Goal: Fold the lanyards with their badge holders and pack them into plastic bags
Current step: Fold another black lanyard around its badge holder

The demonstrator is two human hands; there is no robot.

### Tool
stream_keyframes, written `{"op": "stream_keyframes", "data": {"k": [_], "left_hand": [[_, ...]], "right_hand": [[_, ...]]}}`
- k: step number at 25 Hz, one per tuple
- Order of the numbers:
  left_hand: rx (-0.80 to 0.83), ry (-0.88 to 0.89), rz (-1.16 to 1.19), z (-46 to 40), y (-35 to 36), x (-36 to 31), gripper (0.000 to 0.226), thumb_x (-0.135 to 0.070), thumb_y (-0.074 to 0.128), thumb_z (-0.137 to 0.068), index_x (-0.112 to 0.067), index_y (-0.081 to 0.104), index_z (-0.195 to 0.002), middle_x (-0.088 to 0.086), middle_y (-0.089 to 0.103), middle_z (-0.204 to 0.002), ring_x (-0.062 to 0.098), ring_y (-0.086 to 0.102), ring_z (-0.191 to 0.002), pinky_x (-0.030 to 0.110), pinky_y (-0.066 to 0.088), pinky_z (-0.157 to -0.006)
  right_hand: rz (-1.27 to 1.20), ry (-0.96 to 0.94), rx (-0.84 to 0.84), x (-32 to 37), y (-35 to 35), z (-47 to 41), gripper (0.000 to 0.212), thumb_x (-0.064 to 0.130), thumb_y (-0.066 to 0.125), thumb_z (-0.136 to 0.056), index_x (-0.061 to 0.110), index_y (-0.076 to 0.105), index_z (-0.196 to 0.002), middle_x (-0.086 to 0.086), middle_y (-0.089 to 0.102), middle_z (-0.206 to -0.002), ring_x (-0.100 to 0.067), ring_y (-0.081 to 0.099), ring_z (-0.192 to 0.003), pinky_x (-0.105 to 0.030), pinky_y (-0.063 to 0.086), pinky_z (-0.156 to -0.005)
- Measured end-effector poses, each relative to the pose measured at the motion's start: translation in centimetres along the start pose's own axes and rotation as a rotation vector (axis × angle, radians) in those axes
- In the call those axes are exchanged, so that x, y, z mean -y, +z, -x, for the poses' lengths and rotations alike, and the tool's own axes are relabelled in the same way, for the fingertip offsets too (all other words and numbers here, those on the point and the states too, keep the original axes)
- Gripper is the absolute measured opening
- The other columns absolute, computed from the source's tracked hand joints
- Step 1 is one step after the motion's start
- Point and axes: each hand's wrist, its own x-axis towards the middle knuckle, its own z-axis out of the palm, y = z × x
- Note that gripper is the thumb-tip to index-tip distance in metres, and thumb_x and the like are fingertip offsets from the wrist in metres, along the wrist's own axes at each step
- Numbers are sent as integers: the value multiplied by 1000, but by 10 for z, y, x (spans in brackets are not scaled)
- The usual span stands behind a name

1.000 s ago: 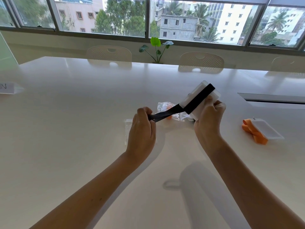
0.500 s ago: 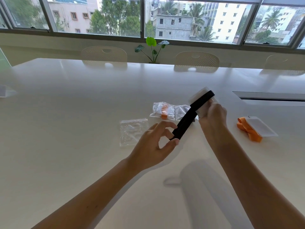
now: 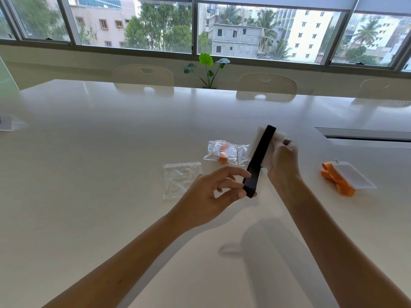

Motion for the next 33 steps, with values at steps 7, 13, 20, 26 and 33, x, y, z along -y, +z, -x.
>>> {"op": "stream_keyframes", "data": {"k": [7,13,20,26,33], "left_hand": [[-107,196,-153,-21,-24,-15,32,-5,67,-85,-18,66,-114,6,66,-107,9,59,-106,21,47,-93],[-21,-55,-228,-61,-58,-10,55,-14,55,-94,-36,32,-138,-9,62,-124,10,49,-127,49,20,-116],[-72,-178,-188,-68,-43,20,85,-37,67,-83,-40,12,-148,-9,62,-125,-5,57,-110,19,36,-103],[-426,-142,-182,-73,-20,29,74,-30,74,-80,-31,35,-142,-14,69,-101,-16,57,-89,-10,29,-79],[-529,-106,-241,-80,-12,25,45,-22,74,-81,-29,49,-118,-10,56,-97,5,60,-75,-2,42,-64]], "right_hand": [[197,34,246,-8,9,18,9,10,45,-97,11,45,-88,-9,52,-87,-20,52,-76,-34,43,-61],[107,72,581,4,9,36,8,13,49,-96,13,45,-89,-2,61,-82,-15,60,-69,-29,52,-54],[-4,68,692,11,3,36,14,7,47,-95,13,46,-82,-6,64,-84,-18,64,-72,-28,55,-55],[-6,76,730,5,3,32,8,11,55,-91,15,50,-85,-4,68,-87,-16,68,-77,-30,56,-59],[72,66,691,-3,5,36,38,-1,67,-80,4,50,-113,-10,69,-96,-21,70,-86,-39,59,-73]]}}
